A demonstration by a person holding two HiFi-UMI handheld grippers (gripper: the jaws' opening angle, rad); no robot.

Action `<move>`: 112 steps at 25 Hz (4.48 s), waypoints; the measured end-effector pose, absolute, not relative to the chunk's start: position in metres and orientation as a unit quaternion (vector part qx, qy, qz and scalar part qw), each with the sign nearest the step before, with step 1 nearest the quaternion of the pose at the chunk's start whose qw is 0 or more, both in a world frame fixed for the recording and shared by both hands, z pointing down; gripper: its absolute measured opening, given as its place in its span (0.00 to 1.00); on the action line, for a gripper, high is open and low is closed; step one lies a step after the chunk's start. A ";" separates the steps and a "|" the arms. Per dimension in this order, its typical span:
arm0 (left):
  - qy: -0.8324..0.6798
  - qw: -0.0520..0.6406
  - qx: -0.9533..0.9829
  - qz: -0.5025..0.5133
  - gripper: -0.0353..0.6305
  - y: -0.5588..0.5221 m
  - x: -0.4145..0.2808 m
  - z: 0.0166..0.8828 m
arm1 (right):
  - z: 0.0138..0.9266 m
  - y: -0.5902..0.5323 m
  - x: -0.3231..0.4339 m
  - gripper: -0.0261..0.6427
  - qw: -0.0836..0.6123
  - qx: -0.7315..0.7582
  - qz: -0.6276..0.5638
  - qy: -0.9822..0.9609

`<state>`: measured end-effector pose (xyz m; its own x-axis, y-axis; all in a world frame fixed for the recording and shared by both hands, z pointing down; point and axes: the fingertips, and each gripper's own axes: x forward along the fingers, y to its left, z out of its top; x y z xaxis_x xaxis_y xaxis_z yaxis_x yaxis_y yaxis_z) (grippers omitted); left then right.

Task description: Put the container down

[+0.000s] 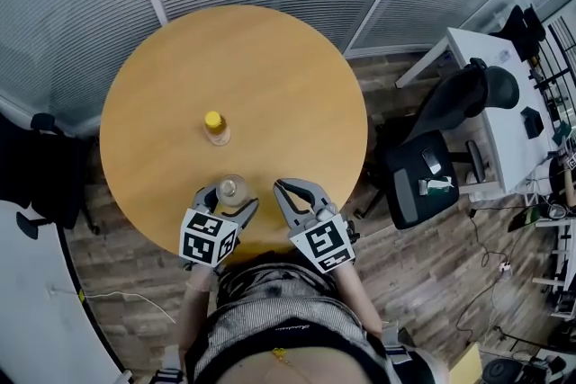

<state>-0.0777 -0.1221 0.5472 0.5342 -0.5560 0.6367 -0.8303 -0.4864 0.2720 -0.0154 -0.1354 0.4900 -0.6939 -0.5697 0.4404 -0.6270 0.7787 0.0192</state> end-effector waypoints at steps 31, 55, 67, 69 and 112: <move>-0.429 0.327 0.794 0.279 0.56 -0.139 -0.103 0.651 | 0.516 -0.139 -0.009 0.07 0.248 0.349 0.091 -0.899; -0.455 0.299 0.784 0.298 0.56 -0.152 -0.099 0.694 | 0.527 -0.141 -0.013 0.07 0.258 0.339 0.101 -0.899; -0.461 0.293 0.772 0.325 0.56 -0.150 -0.102 0.714 | 0.530 -0.143 -0.014 0.07 0.261 0.334 0.102 -0.900; -0.462 0.290 0.772 0.327 0.56 -0.150 -0.103 0.717 | 0.530 -0.143 -0.014 0.07 0.261 0.334 0.102 -0.900; -0.446 0.297 0.761 0.364 0.56 -0.135 -0.099 0.749 | 0.539 -0.143 -0.013 0.07 0.271 0.331 0.109 -0.897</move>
<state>-0.0992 -0.1351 0.7486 0.3361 -0.4631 0.8201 -0.8962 -0.4249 0.1274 -0.0125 -0.1430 0.5391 -0.6340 -0.5349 0.5585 -0.6527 0.7574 -0.0155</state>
